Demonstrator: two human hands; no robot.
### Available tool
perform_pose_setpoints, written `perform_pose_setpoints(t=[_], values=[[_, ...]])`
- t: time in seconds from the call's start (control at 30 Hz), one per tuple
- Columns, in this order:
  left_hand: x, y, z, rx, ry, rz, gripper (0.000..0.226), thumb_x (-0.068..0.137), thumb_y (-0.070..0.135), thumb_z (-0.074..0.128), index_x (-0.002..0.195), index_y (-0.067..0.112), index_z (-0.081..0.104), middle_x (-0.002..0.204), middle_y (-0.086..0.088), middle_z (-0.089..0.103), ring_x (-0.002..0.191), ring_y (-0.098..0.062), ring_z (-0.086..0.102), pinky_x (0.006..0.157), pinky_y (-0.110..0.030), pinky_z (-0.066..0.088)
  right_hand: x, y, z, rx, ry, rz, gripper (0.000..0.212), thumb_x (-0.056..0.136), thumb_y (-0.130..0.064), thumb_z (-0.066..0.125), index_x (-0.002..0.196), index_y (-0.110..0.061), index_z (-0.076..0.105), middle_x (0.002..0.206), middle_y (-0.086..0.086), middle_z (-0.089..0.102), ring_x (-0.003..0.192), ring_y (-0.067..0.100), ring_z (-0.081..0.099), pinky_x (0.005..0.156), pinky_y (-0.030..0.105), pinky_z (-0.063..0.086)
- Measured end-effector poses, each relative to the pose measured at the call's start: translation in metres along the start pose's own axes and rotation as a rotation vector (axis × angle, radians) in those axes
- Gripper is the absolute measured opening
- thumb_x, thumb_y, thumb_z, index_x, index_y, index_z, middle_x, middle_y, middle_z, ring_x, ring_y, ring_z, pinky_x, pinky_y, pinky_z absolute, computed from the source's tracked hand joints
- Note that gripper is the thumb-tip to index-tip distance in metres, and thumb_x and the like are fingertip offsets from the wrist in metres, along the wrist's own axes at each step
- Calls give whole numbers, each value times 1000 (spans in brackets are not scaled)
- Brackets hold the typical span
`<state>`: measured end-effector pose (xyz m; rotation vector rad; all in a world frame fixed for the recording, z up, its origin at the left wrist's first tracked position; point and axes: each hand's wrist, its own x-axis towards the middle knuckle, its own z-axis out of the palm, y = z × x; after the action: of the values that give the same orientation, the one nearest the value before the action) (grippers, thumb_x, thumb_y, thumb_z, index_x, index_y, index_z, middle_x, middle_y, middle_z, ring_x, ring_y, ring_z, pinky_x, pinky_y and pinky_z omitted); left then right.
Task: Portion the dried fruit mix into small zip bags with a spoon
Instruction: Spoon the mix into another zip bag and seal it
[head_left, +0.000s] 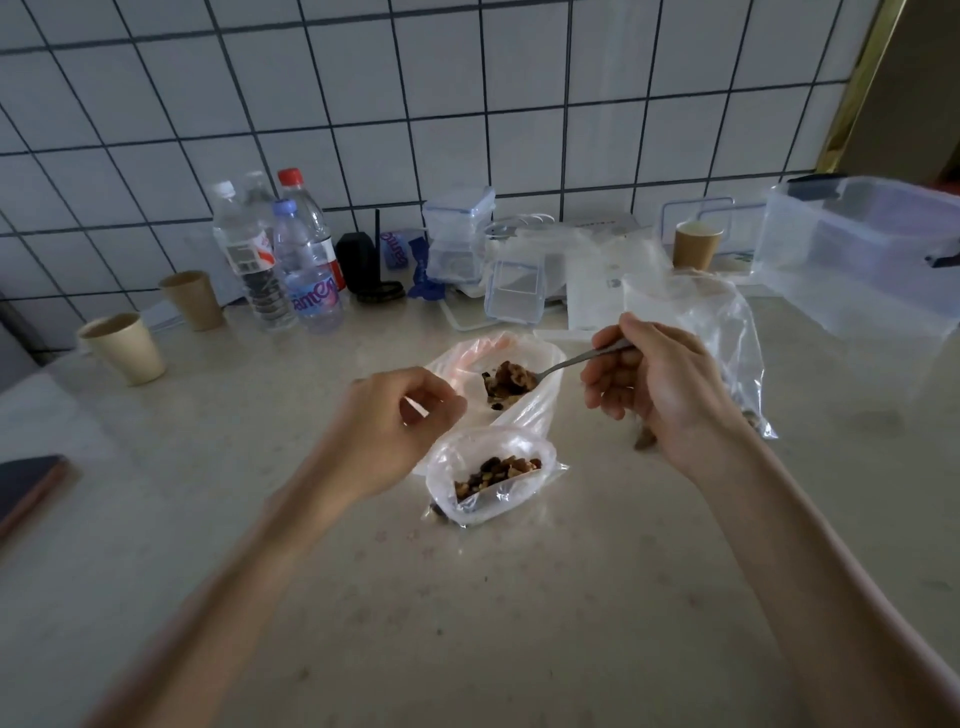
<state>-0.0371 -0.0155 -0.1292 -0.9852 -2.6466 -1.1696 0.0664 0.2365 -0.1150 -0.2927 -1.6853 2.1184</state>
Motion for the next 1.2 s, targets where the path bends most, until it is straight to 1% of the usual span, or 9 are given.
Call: perform_pose_setpoints(t=[0.1,0.3,0.37,0.47,0.6,0.67,0.87,1.03,1.2], values=[[-13,-8,6,84,-76,-76,28,88,62,67,89,36,77,81,22,74,67,2,69,66,-21,49,-3,-2,0,-51,-93,10,36,110,-23,44,88,-4,65,70,21,69,52,31,62,42,28,41],[-11,-20,20,52,-31,-99,16,93,47,73,80,39,75,77,28,71,53,-3,68,63,-24,45,-9,2,5,-255,-328,2,37,112,-25,41,94,-2,63,74,20,70,58,33,65,46,32,43],[-8,-23,24,-21,10,-85,17,94,41,75,77,36,75,72,23,72,48,-6,68,61,-23,48,-10,4,9,-355,-406,-69,36,113,-23,39,95,-3,62,75,19,71,60,34,68,46,32,43],[-9,-27,28,-118,43,-49,14,95,35,76,82,32,78,73,18,74,49,-10,70,58,-11,47,-11,6,12,-521,-511,-201,31,113,-21,40,97,-6,64,80,15,73,68,31,72,48,34,47],[-12,-31,29,-203,52,-53,11,95,32,76,87,25,80,77,10,76,44,-16,69,50,-19,51,-10,5,11,-584,-550,-330,30,110,-23,43,99,-8,67,83,11,74,74,29,73,53,43,49],[-12,-31,30,-204,57,-61,11,95,31,76,89,23,80,78,10,76,43,-16,68,49,-22,52,-9,2,10,-548,-527,-364,31,109,-22,42,100,-5,66,83,13,73,74,33,72,53,47,48],[-15,-28,29,-226,54,-116,15,95,35,76,87,23,78,80,10,75,46,-18,69,52,-31,55,-4,7,7,-360,-292,-261,35,113,-19,37,96,0,61,74,18,71,65,30,68,47,34,45],[-13,-22,22,-204,119,-143,21,91,49,75,76,34,74,79,19,74,42,-12,65,49,-13,46,1,15,9,-203,-12,-92,37,113,-28,37,97,-4,60,77,17,72,66,31,71,47,33,49],[2,-20,16,-189,169,-72,15,86,46,81,85,34,72,76,16,70,54,-2,62,54,-13,45,5,18,8,-233,99,-56,35,113,-29,36,100,-4,57,72,11,73,64,30,71,45,31,49]])
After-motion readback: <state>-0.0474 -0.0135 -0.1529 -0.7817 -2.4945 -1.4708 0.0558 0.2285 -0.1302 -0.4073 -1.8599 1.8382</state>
